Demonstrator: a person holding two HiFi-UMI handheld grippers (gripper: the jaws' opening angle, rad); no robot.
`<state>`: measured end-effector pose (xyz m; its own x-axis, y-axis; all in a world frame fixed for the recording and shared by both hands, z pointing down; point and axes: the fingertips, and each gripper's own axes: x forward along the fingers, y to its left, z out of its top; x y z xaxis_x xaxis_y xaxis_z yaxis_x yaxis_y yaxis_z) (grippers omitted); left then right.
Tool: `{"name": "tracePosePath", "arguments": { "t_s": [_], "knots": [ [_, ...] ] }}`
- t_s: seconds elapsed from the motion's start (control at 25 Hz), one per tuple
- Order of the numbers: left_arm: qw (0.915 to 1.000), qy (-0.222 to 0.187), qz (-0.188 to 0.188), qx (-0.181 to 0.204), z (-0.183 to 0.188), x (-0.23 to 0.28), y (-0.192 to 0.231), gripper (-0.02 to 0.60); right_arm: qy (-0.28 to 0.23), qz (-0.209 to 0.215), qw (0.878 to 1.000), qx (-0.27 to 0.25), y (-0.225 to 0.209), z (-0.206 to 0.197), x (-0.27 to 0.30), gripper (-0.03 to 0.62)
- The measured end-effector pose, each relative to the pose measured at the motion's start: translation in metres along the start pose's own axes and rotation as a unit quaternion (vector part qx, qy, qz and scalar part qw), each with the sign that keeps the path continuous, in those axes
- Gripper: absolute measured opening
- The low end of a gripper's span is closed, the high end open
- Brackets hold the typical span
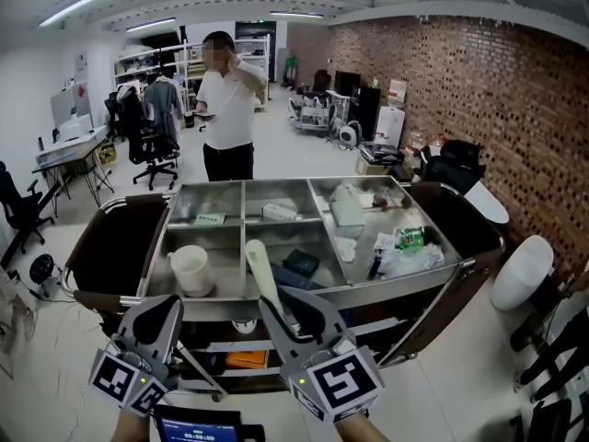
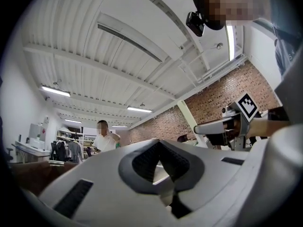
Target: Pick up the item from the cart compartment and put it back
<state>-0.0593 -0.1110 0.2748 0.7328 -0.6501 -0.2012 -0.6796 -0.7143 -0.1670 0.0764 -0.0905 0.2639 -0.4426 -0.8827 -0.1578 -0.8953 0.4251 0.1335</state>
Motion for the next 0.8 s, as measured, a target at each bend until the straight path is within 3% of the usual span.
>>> {"name": "tracePosePath", "arguments": {
  "t_s": [0.36,0.52,0.8],
  "knots": [
    [0.9995,-0.001,0.017,0.026,0.001,-0.003,0.017,0.012,0.014,0.008,1.0,0.016,0.007,0.001,0.001,0.087],
    [0.9998,-0.002,0.014,0.01,0.002,0.0,0.015,0.012,0.011,0.01,1.0,0.013,0.005,0.001,0.004,0.087],
    [0.9996,-0.007,0.017,0.021,0.002,0.0,0.019,0.012,0.001,0.006,1.0,-0.002,0.001,-0.002,0.006,0.087]
  ]
}}
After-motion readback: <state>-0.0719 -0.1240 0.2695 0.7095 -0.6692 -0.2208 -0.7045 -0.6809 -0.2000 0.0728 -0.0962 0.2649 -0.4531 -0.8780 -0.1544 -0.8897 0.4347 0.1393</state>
